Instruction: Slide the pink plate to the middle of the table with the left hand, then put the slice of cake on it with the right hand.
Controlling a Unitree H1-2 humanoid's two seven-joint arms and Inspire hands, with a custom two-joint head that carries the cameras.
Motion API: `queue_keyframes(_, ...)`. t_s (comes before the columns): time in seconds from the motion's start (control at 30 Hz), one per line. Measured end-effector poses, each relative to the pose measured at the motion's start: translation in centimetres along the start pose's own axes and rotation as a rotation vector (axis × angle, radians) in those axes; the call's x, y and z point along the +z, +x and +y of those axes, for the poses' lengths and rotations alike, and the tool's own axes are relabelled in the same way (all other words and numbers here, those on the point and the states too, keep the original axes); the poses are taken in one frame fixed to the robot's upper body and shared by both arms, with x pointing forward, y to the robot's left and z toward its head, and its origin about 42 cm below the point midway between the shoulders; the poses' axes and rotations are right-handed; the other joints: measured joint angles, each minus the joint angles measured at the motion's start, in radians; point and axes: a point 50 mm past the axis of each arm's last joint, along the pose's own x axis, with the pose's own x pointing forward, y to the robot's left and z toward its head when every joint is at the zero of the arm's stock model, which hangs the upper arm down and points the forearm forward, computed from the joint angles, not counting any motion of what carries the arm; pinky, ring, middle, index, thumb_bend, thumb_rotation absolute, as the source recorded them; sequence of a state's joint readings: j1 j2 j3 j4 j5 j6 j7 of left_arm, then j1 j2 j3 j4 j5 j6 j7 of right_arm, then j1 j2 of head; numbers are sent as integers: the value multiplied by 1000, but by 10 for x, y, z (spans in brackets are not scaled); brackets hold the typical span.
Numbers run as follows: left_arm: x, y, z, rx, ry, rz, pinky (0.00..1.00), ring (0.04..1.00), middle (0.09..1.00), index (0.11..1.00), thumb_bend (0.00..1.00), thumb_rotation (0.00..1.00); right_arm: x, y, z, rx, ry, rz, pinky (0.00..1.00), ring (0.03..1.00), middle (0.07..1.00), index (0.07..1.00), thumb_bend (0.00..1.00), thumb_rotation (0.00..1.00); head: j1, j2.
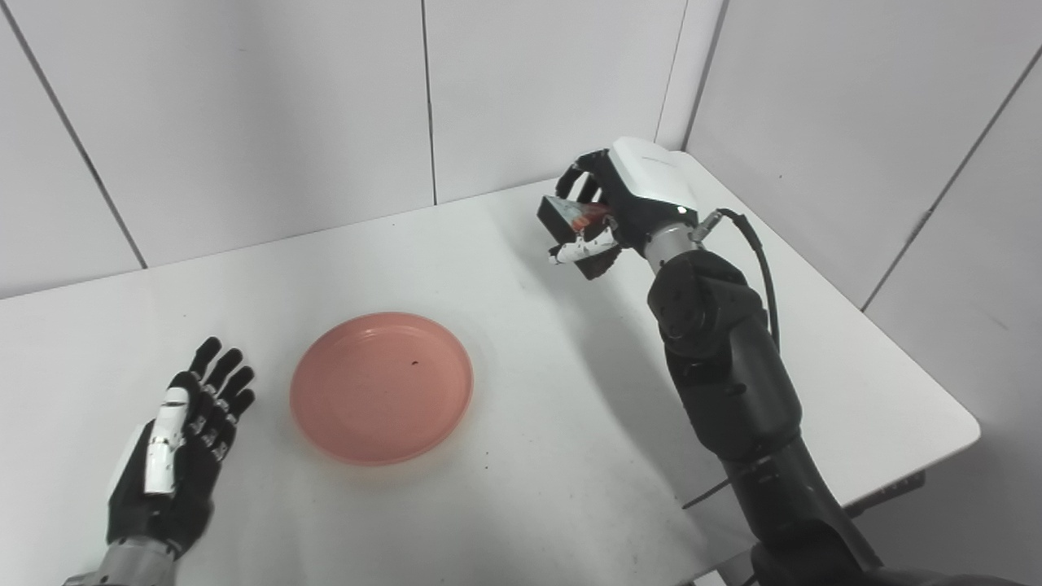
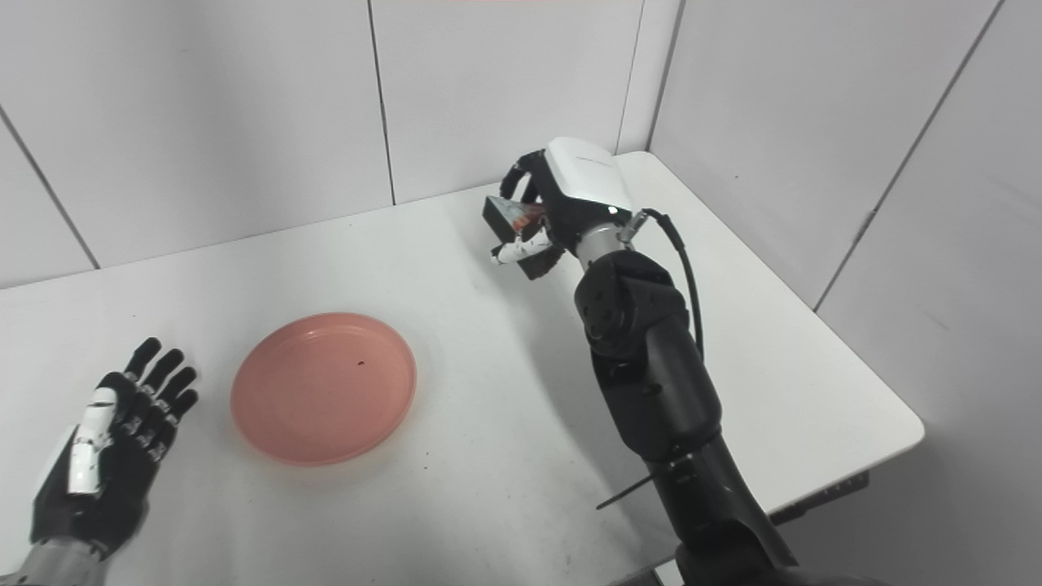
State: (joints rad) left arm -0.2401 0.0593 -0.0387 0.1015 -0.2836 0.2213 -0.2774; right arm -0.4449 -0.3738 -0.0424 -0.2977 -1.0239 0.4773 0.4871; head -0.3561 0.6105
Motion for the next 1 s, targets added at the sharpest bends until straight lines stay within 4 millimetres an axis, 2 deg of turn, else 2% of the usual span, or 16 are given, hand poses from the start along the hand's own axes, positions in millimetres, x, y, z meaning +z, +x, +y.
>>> queue_keyframes(0.17,-1,2,-6,8,3,-1,961,948,954,941,371,1000,32,1,16,49,-5,-87,291,373,422,530,522,0,20,0)
queue_keyframes(0.2,-2,3,-9,7,4,-1,957,944,950,937,370,1000,36,1,18,55,-4,-98,286,365,421,532,522,0,64,-3)
queue_keyframes(0.43,-5,10,-28,22,16,0,954,937,942,931,362,1000,75,3,39,117,4,-193,269,354,410,530,521,0,152,-2)
queue_keyframes(0.5,-6,11,-33,23,15,1,948,936,941,931,362,1000,82,2,44,132,11,-211,276,360,412,530,521,0,152,-2)
queue_keyframes(0.6,-8,14,-35,26,34,7,944,936,941,935,374,1000,93,3,54,165,22,-242,285,369,414,532,521,0,221,3)
queue_keyframes(0.7,-9,18,-39,26,32,8,940,934,942,933,371,1000,100,3,63,184,34,-263,287,366,413,532,520,0,226,5)
queue_keyframes(0.73,-9,20,-41,29,32,6,939,933,942,932,370,1000,103,3,66,189,32,-275,285,363,412,531,520,0,262,9)
queue_keyframes(0.87,-10,26,-50,37,30,7,947,938,948,933,367,1000,118,2,85,234,36,-316,273,350,404,524,521,0,311,21)
queue_keyframes(1.0,-11,33,-58,31,24,9,948,930,941,924,349,1000,130,-4,93,253,41,-359,252,331,400,521,521,0,321,23)
